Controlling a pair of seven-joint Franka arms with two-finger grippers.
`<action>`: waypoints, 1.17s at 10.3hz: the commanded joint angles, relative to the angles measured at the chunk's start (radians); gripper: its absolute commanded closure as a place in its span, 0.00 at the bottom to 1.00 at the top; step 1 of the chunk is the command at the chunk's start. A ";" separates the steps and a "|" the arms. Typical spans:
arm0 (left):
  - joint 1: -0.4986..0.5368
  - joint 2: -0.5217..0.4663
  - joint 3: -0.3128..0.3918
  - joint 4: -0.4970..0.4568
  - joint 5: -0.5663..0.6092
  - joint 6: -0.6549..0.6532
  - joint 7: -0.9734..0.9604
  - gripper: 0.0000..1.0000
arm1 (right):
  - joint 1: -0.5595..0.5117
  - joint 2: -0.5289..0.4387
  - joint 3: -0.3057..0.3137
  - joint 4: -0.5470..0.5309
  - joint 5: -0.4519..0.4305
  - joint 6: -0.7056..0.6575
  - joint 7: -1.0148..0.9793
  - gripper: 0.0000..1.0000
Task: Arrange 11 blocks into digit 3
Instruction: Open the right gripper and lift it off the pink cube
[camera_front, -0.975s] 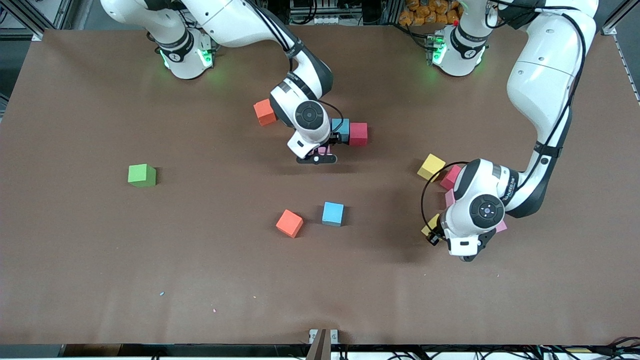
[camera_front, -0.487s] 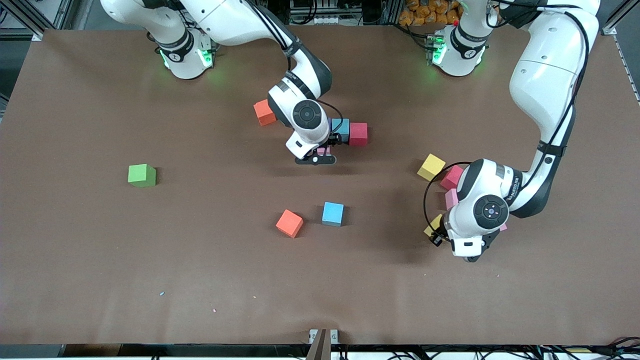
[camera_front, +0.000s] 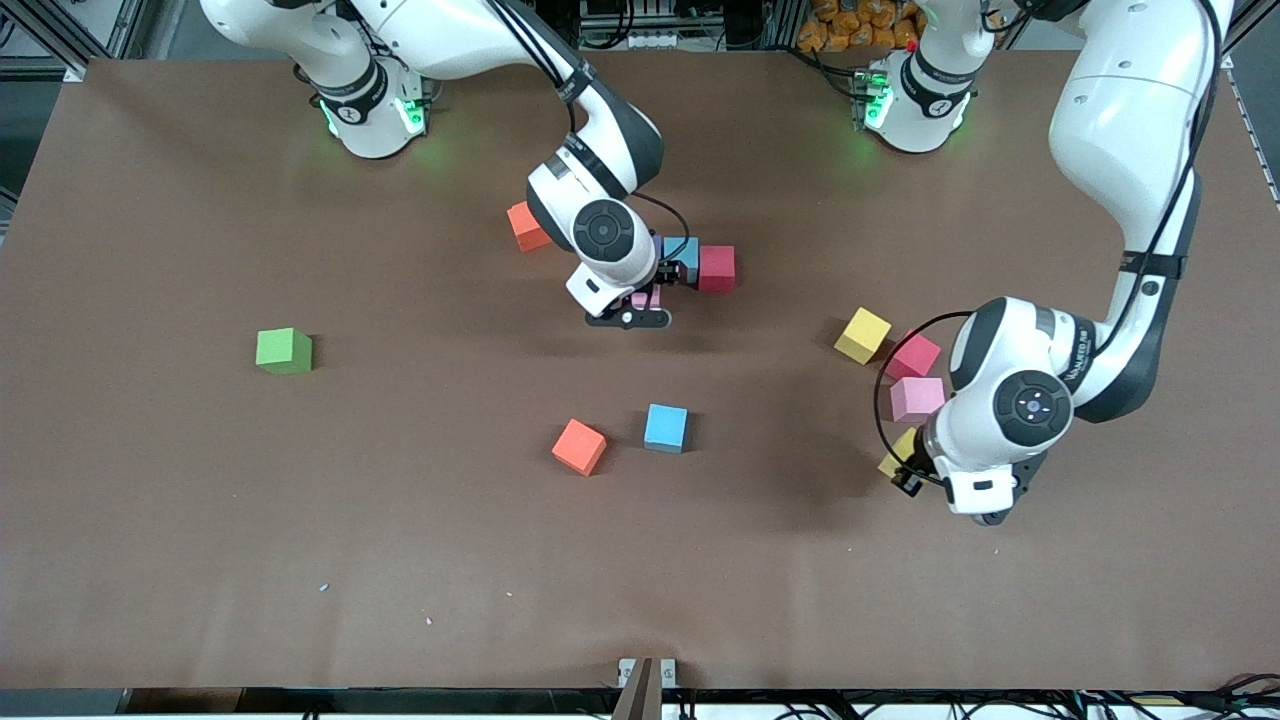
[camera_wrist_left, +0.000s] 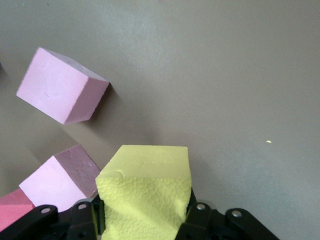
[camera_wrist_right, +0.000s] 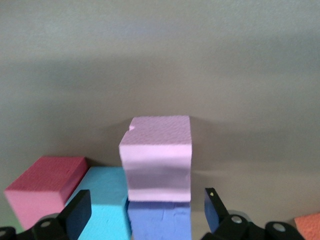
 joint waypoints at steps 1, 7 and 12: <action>-0.012 -0.038 -0.013 -0.010 0.011 -0.030 -0.035 1.00 | -0.005 -0.032 0.000 -0.004 0.000 -0.052 -0.079 0.00; -0.016 -0.067 -0.076 -0.009 -0.026 -0.084 -0.117 1.00 | -0.003 -0.243 0.000 -0.266 -0.175 -0.083 -0.340 0.00; -0.033 -0.128 -0.214 -0.007 -0.026 -0.269 -0.365 1.00 | 0.050 -0.441 0.004 -0.600 -0.177 0.065 -0.436 0.00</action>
